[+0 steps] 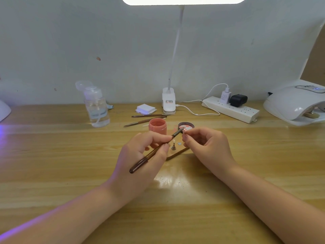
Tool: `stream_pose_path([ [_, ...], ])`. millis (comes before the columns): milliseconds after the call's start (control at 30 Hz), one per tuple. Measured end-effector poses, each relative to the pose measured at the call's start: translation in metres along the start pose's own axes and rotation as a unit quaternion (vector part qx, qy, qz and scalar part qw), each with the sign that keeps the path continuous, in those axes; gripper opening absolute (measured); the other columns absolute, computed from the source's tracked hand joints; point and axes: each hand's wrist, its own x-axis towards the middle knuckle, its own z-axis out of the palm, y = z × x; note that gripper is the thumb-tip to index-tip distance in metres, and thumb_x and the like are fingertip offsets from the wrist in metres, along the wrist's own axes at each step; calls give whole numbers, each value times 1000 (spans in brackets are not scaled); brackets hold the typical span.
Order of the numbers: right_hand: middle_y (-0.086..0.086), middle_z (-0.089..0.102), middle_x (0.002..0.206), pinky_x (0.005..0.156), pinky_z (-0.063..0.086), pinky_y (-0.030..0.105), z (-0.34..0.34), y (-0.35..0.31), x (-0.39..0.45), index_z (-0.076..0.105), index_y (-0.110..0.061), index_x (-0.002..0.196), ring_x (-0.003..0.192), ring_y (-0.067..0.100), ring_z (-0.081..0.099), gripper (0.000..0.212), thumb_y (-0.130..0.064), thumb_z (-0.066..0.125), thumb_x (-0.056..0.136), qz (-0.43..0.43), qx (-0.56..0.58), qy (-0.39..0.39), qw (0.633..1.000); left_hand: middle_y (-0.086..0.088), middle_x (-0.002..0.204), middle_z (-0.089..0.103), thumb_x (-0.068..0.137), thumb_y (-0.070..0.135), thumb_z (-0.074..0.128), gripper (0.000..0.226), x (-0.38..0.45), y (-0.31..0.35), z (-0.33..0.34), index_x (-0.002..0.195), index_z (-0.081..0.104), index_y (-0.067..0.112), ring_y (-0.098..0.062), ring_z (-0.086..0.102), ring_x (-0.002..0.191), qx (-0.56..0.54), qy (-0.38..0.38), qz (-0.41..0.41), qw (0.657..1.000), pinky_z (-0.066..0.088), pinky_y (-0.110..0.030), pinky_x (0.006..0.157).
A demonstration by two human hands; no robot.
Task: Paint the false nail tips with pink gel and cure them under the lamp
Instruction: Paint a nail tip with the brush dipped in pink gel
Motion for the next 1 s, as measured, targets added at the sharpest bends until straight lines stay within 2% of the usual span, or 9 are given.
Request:
stream_pose_path([
  [100, 4, 73, 76, 75, 56, 46, 0, 0, 0, 74, -14, 88, 75, 21, 70, 6, -12, 71, 84, 9, -3, 1, 1000, 10, 86, 72, 85, 21, 62, 13, 0, -2, 2, 92, 69, 29, -8, 66, 84, -57, 21, -49, 997, 49, -14, 70],
  [200, 2, 73, 75, 74, 57, 43, -1, -1, 0, 73, -16, 86, 74, 19, 70, 4, -14, 71, 84, 10, 4, 17, 1000, 16, 88, 73, 93, 10, 60, 16, 2, -8, 1, 94, 67, 25, 2, 67, 86, -112, 70, -98, 986, 47, -8, 70],
  [333, 1, 72, 73, 73, 58, 36, 0, 2, 1, 73, -15, 84, 71, 16, 70, 3, -13, 72, 83, 10, -10, 19, 1000, 16, 94, 73, 95, 13, 57, 15, 6, -15, 3, 103, 65, 22, 3, 66, 94, -168, 60, -153, 972, 49, -19, 78],
  [467, -5, 68, 66, 62, 48, 22, 4, 8, 4, 74, -18, 81, 61, 5, 59, 1, -18, 74, 81, 9, -82, -26, 996, 11, 101, 72, 92, 19, 60, 12, 6, -17, 7, 102, 65, 24, 0, 66, 98, -195, 13, -146, 970, 49, -13, 76],
  [633, -3, 58, 54, 54, 31, 15, 7, 12, 8, 77, -24, 80, 51, 5, 44, 2, -25, 75, 81, -6, -148, -47, 988, -3, 108, 70, 83, 32, 59, 13, 5, -19, 10, 93, 66, 38, -9, 64, 98, -200, -5, -151, 968, 50, -26, 86],
  [733, -11, 53, 51, 56, 33, 14, 8, 12, 9, 78, -24, 85, 51, 5, 45, 6, -27, 74, 82, -6, -177, -54, 983, -4, 107, 71, 83, 32, 60, 13, 4, -20, 10, 93, 66, 38, -10, 64, 97, -201, -4, -146, 969, 51, -31, 90],
  [833, -12, 56, 58, 66, 41, 25, 8, 11, 9, 78, -19, 89, 59, 5, 49, 13, -29, 73, 83, -11, -223, -49, 973, -4, 107, 70, 83, 32, 60, 13, 4, -20, 11, 93, 66, 38, -9, 65, 96, -203, -4, -140, 969, 52, -32, 90],
  [933, -8, 60, 61, 64, 39, 25, 7, 10, 5, 77, -16, 82, 63, 9, 54, 14, -29, 73, 82, -28, -240, -26, 970, -4, 106, 70, 83, 32, 60, 13, 3, -20, 10, 93, 66, 39, -10, 65, 97, -202, -4, -135, 970, 52, -36, 93],
  [1000, -13, 54, 55, 60, 40, 24, 8, 8, 1, 74, -17, 75, 58, 9, 52, 16, -31, 72, 81, -44, -252, -14, 967, -6, 108, 70, 84, 32, 60, 13, 3, -19, 10, 92, 66, 39, -9, 64, 96, -205, -5, -134, 970, 52, -37, 94],
])
